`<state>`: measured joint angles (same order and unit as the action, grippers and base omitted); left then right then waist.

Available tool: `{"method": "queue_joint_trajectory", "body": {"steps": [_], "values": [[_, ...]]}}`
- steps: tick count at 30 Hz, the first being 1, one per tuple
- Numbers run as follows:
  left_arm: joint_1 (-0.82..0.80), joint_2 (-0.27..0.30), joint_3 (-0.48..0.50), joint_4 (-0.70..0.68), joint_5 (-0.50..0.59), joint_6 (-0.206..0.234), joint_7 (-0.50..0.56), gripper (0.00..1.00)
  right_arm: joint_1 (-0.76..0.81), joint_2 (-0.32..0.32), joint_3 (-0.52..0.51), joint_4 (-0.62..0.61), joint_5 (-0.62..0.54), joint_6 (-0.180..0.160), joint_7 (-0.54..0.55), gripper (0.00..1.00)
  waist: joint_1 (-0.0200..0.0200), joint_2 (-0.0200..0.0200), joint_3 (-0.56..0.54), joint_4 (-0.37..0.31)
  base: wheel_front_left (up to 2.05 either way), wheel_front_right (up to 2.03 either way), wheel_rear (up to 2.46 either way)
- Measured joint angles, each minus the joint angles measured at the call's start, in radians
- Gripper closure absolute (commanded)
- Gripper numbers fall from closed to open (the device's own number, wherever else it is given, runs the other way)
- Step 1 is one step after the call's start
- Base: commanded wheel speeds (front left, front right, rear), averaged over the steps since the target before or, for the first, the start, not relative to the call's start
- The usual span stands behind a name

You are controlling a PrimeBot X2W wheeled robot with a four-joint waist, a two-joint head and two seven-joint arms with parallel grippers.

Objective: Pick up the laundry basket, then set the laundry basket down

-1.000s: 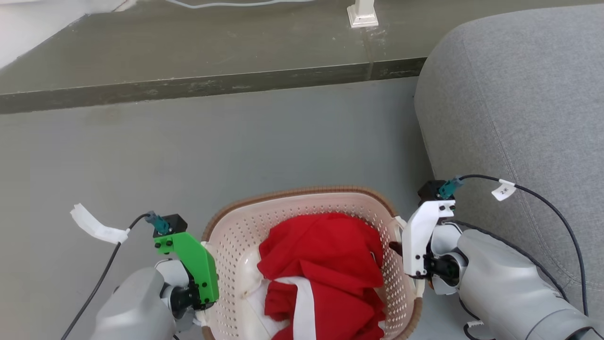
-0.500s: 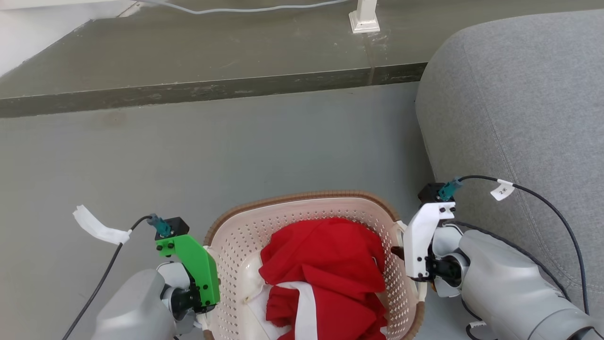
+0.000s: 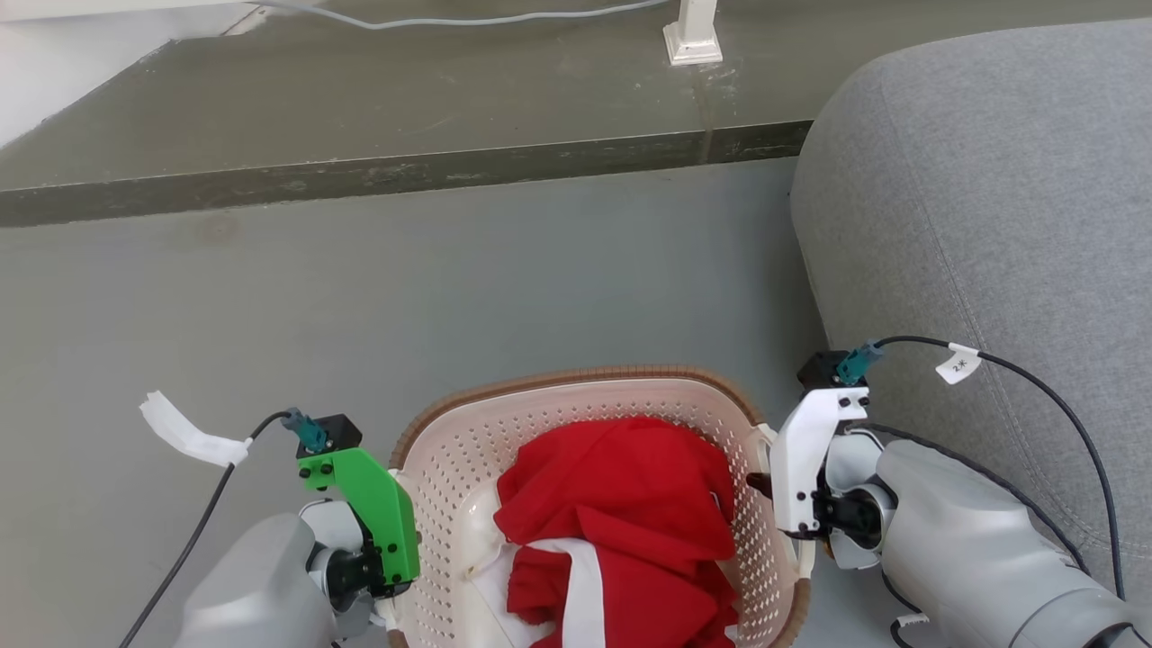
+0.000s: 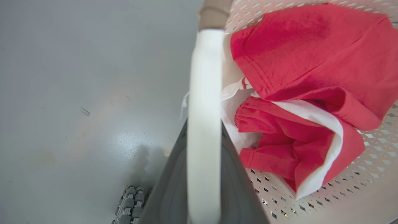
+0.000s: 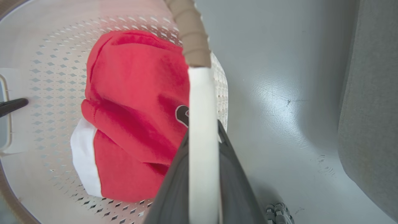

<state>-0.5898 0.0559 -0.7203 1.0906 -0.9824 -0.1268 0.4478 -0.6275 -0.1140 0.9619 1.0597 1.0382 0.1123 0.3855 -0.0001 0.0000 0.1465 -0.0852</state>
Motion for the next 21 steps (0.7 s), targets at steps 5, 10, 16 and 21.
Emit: {"method": "queue_joint_trajectory", "body": {"steps": [5, 10, 16, 21], "values": [[0.000, 0.001, -0.008, -0.001, 0.000, 0.002, -0.001, 1.00, 0.000, -0.002, 0.012, -0.002, 0.006, 0.000, 0.000, 1.00, 0.0000, 0.0000, 0.001, -0.002, 0.00, 0.00, 0.00], [0.000, 0.003, -0.016, -0.003, -0.003, 0.003, -0.010, 1.00, -0.001, -0.005, 0.017, -0.005, 0.010, 0.000, -0.002, 1.00, 0.0000, 0.0000, 0.006, -0.003, 0.00, 0.00, 0.00], [-0.001, 0.013, -0.016, -0.013, -0.006, 0.003, -0.041, 1.00, -0.025, -0.010, 0.026, -0.017, 0.010, 0.000, -0.031, 1.00, 0.0000, 0.0000, 0.032, -0.005, 0.00, 0.00, 0.00], [-0.004, 0.017, -0.018, -0.023, -0.006, 0.003, -0.054, 1.00, -0.031, -0.014, 0.030, -0.019, 0.010, 0.000, -0.055, 1.00, 0.0000, 0.0000, 0.067, -0.005, 0.00, 0.00, 0.00]]}}
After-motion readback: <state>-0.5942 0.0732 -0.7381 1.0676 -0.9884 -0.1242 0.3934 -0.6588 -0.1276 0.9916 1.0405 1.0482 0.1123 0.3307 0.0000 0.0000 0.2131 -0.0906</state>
